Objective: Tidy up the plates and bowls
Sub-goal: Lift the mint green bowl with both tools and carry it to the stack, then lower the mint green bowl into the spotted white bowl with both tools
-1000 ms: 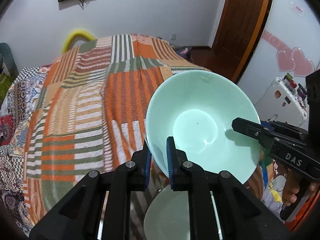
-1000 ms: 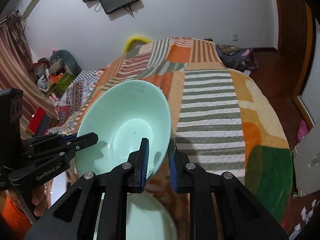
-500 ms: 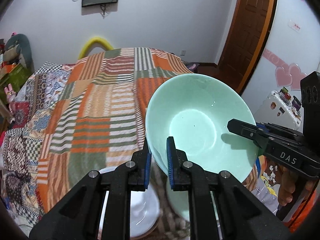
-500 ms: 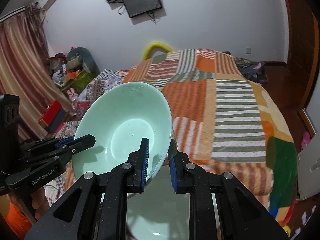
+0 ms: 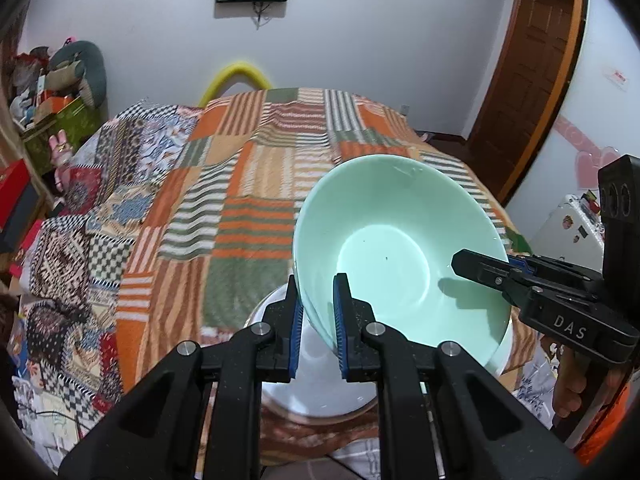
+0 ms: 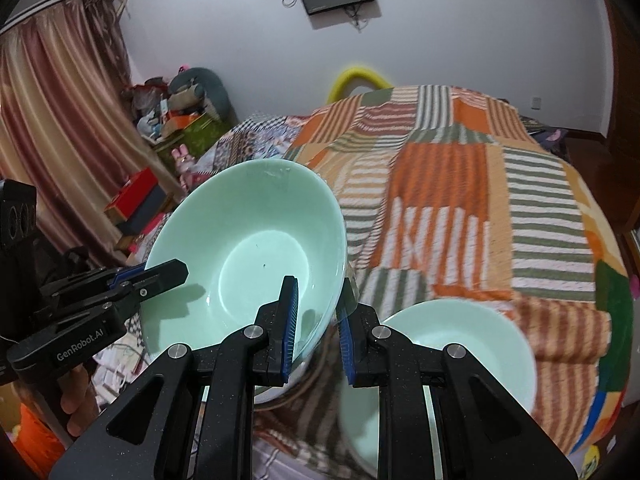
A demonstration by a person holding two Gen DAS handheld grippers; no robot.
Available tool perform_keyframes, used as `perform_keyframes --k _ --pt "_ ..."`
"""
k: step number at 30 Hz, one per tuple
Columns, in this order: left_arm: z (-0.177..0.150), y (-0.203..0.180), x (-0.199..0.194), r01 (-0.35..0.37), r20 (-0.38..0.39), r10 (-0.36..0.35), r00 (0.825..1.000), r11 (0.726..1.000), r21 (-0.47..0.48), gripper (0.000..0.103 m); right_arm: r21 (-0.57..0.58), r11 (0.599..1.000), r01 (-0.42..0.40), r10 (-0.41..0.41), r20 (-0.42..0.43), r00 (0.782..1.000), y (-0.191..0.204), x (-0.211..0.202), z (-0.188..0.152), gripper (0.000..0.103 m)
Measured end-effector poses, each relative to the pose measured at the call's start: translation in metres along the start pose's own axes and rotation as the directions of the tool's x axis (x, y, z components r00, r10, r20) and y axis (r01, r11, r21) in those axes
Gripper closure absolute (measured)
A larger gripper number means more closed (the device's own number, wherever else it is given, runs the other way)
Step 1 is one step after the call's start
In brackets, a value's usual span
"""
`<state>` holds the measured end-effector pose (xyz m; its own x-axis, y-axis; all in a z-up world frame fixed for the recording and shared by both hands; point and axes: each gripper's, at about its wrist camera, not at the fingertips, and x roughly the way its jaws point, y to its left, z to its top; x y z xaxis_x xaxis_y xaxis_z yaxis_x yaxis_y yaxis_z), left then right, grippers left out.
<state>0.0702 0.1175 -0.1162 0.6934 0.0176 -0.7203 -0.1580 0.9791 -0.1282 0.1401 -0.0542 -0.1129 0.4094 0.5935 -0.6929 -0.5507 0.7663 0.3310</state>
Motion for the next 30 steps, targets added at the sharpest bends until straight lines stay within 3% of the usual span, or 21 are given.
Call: perform_keyframes --k 17,30 --pt "-0.045 0.036 0.040 -0.050 -0.140 0.044 0.989 0.998 -0.038 0.089 0.013 1.000 -0.024 0.025 -0.148 0.989 0.021 0.047 -0.035 0.086" --pt "-0.064 0.047 0.065 -0.062 -0.222 0.049 0.974 0.997 -0.052 0.089 -0.009 1.000 -0.001 -0.001 -0.199 0.980 0.027 0.063 -0.048 0.086"
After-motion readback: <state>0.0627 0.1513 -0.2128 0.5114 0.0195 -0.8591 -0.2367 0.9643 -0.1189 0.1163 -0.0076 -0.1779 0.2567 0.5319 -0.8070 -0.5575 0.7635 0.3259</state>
